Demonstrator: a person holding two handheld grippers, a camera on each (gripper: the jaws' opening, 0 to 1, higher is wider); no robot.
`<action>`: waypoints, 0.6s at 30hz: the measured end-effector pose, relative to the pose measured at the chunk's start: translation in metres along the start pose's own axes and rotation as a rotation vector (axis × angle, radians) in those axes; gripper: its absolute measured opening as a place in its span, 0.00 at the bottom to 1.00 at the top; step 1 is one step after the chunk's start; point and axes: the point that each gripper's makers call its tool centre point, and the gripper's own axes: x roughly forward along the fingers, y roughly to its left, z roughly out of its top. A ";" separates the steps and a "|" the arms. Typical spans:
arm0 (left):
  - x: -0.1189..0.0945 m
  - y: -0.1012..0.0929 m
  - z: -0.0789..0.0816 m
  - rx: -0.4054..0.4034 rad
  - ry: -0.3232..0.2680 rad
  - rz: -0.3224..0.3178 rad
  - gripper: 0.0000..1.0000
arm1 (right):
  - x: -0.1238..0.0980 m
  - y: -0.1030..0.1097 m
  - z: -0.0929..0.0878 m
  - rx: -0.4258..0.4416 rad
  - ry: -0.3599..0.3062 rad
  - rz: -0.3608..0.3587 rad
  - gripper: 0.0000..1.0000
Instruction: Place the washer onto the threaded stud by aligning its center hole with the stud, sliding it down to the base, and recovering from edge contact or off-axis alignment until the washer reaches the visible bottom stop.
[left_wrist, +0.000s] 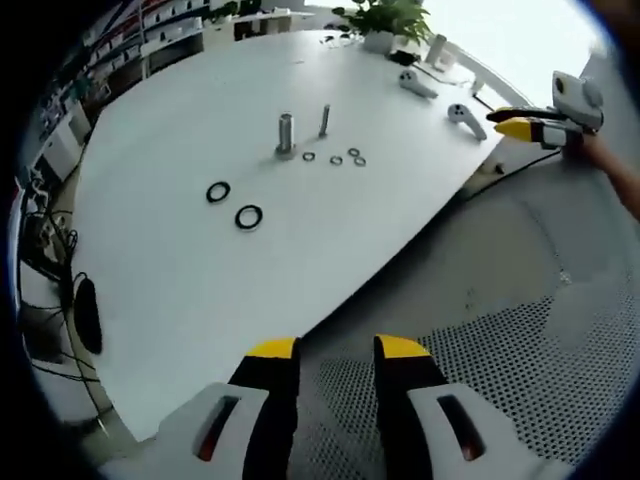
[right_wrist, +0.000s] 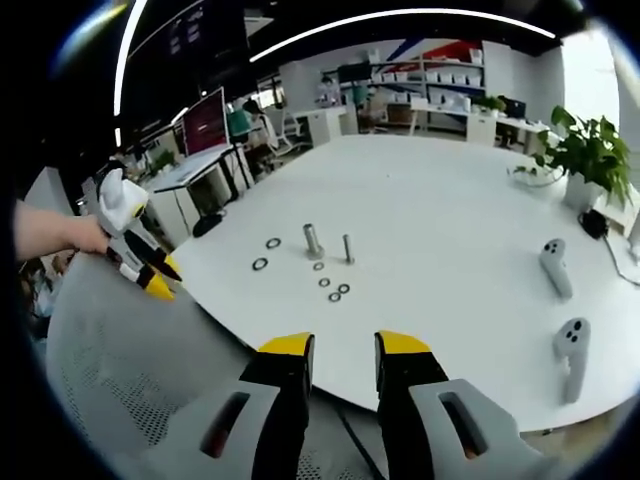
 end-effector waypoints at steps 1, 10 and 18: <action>0.001 0.003 -0.001 0.021 0.015 0.006 0.26 | 0.000 0.000 0.000 0.001 0.001 -0.001 0.27; 0.029 0.031 0.018 -0.008 0.014 -0.001 0.29 | 0.002 0.000 -0.001 0.004 0.012 0.000 0.27; 0.050 0.061 0.036 0.030 0.049 0.005 0.29 | 0.001 -0.003 0.000 0.012 0.003 -0.010 0.27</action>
